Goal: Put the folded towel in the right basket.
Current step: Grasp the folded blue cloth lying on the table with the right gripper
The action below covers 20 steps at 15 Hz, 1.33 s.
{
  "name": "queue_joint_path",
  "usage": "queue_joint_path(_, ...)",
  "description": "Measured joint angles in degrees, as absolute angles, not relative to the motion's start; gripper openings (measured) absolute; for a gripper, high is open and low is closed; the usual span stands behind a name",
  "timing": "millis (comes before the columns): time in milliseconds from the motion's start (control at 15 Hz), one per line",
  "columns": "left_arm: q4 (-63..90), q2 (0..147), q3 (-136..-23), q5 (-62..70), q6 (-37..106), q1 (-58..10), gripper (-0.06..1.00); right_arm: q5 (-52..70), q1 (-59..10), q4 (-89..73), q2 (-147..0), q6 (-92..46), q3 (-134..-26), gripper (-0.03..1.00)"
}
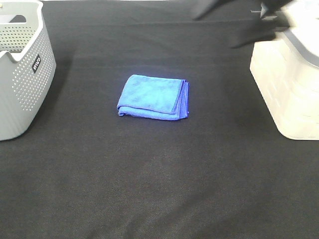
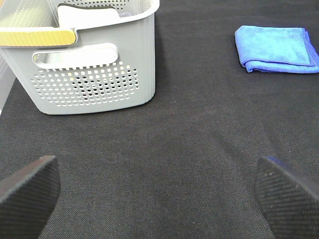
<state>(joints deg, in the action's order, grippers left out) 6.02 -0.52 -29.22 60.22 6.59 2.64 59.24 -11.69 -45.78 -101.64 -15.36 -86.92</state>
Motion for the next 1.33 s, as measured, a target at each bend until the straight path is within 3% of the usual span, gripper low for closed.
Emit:
queue_joint_path(533, 6.0, -0.5, -29.2, 60.2, 6.6, 2.6, 0.99, 57.1, -13.9, -41.3, -129.3, -11.6, -105.5, 0.96)
queue_joint_path(1333, 6.0, -0.5, -29.2, 60.2, 6.6, 2.6, 0.99, 50.8, -12.7, -43.3, -143.0, -8.9, -112.0, 0.95)
